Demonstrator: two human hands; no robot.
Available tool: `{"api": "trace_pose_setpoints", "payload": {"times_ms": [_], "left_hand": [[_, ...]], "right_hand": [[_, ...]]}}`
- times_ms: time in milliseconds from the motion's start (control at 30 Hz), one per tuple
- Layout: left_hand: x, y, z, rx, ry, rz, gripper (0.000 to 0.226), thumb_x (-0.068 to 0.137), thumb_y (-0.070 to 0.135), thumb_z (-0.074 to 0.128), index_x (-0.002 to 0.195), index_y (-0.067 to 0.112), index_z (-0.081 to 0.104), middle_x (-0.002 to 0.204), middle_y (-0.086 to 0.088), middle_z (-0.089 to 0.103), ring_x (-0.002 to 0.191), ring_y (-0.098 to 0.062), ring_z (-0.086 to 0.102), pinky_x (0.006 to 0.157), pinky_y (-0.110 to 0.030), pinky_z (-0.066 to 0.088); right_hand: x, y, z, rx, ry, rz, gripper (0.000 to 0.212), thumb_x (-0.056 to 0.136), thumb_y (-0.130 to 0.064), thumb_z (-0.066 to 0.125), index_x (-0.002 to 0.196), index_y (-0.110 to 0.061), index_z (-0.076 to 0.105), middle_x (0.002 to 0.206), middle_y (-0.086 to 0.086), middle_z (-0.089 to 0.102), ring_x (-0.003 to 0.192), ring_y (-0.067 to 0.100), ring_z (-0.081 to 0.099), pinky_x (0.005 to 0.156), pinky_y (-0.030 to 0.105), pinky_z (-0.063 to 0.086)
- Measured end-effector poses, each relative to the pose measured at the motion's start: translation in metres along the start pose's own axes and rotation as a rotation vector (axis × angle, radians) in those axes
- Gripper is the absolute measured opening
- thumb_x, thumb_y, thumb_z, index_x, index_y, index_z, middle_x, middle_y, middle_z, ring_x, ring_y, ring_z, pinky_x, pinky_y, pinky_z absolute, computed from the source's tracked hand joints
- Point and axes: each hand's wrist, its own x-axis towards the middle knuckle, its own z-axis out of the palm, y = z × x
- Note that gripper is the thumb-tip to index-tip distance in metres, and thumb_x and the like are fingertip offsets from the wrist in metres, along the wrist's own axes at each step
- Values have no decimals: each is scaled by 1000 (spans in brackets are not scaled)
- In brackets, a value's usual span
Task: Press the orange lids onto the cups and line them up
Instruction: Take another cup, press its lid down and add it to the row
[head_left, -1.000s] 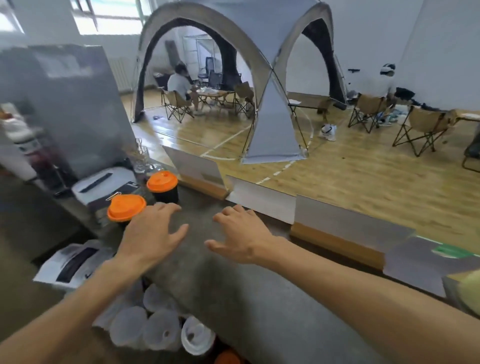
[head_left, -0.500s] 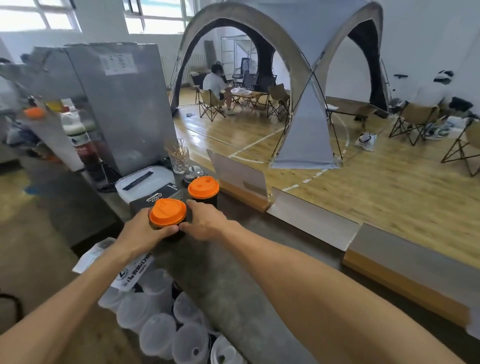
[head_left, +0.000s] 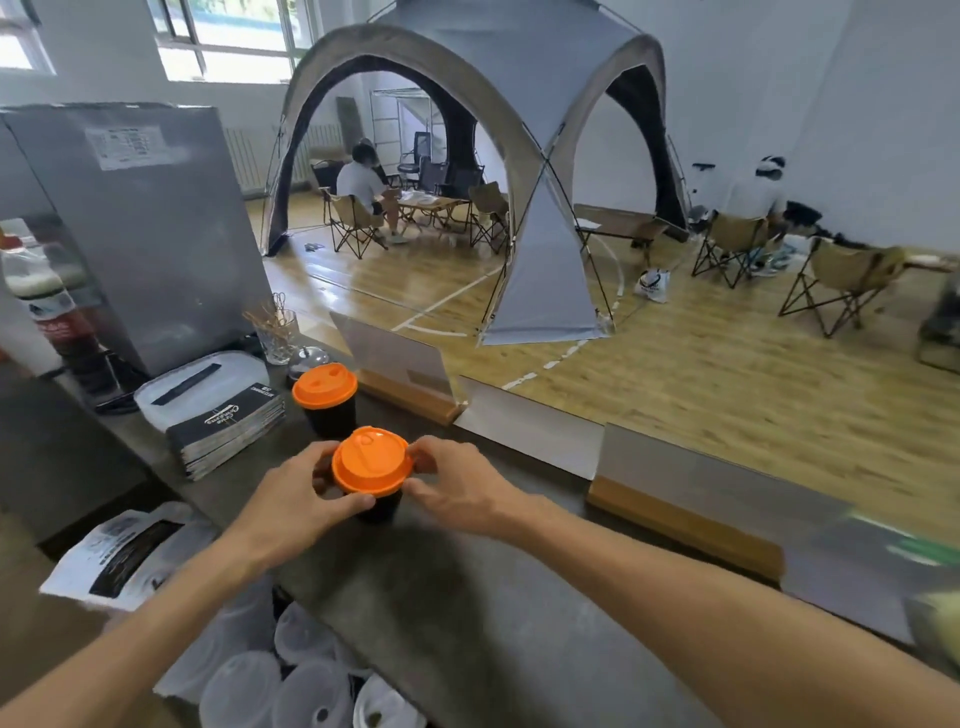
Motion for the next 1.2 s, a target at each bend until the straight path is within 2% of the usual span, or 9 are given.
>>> {"api": "trace_pose_setpoints", "payload": {"times_ms": [200, 300, 433, 600, 700, 833, 900, 1033, 1200], "left_hand": [[-23, 91, 87, -20, -299, 297, 80, 65, 44, 90, 134, 33, 51, 126, 16, 63, 117, -1, 59, 106, -32, 47], [-39, 135, 136, -24, -422, 419, 79, 66, 52, 87, 131, 45, 43, 127, 26, 58, 118, 3, 56, 106, -24, 44], [-65, 182, 197, -46, -541, 562, 80, 66, 64, 81, 132, 50, 39, 125, 36, 52, 118, 14, 48, 101, -13, 39], [-102, 228, 261, -83, -681, 651, 76, 59, 78, 77, 122, 61, 37, 117, 47, 49, 116, 22, 43, 90, -4, 37], [-121, 249, 291, -74, -742, 697, 73, 59, 81, 75, 118, 68, 34, 117, 48, 48, 117, 20, 43, 93, -8, 39], [-138, 264, 317, -29, -806, 739, 83, 61, 82, 73, 130, 65, 30, 126, 45, 45, 121, 14, 44, 105, -21, 42], [-142, 268, 324, -3, -830, 758, 78, 63, 82, 72, 127, 70, 28, 125, 46, 44, 121, 14, 43, 108, -24, 40], [-141, 271, 330, 45, -853, 785, 92, 66, 83, 68, 144, 53, 28, 139, 32, 46, 128, 5, 44, 112, -34, 39], [-135, 265, 332, 85, -867, 810, 96, 67, 86, 63, 147, 57, 19, 141, 36, 43, 129, 10, 41, 112, -32, 38]], "right_hand": [[-135, 67, -83, -114, 35, 57, 62, 90, -44, 71, 145, -37, 44, 136, -11, 61, 117, 3, 54, 99, 26, 43], [-204, 92, -113, -155, 85, 147, 68, 88, -52, 70, 147, -40, 39, 141, -16, 56, 125, 4, 52, 104, 27, 41], [-291, 116, -135, -219, 167, 271, 72, 86, -59, 69, 149, -39, 38, 142, -17, 56, 127, 6, 52, 107, 29, 41], [-379, 131, -144, -262, 253, 443, 76, 85, -63, 68, 150, -39, 37, 140, -20, 56, 127, 3, 52, 109, 31, 41], [-415, 137, -146, -283, 252, 576, 84, 84, -67, 64, 154, -38, 30, 145, -16, 53, 132, 8, 48, 111, 31, 37], [-448, 140, -148, -332, 194, 695, 84, 86, -69, 59, 156, -41, 21, 146, -11, 51, 132, 12, 46, 109, 32, 34], [-456, 141, -148, -331, 160, 725, 84, 87, -68, 58, 156, -41, 19, 147, -8, 51, 133, 13, 46, 110, 34, 34], [-463, 151, -151, -321, 105, 726, 87, 85, -73, 54, 156, -45, 13, 149, -7, 49, 135, 15, 45, 111, 38, 33], [-447, 168, -180, -254, -90, 681, 101, 73, -80, 63, 148, -62, -2, 163, -15, 23, 148, 19, 24, 116, 44, 21]]}}
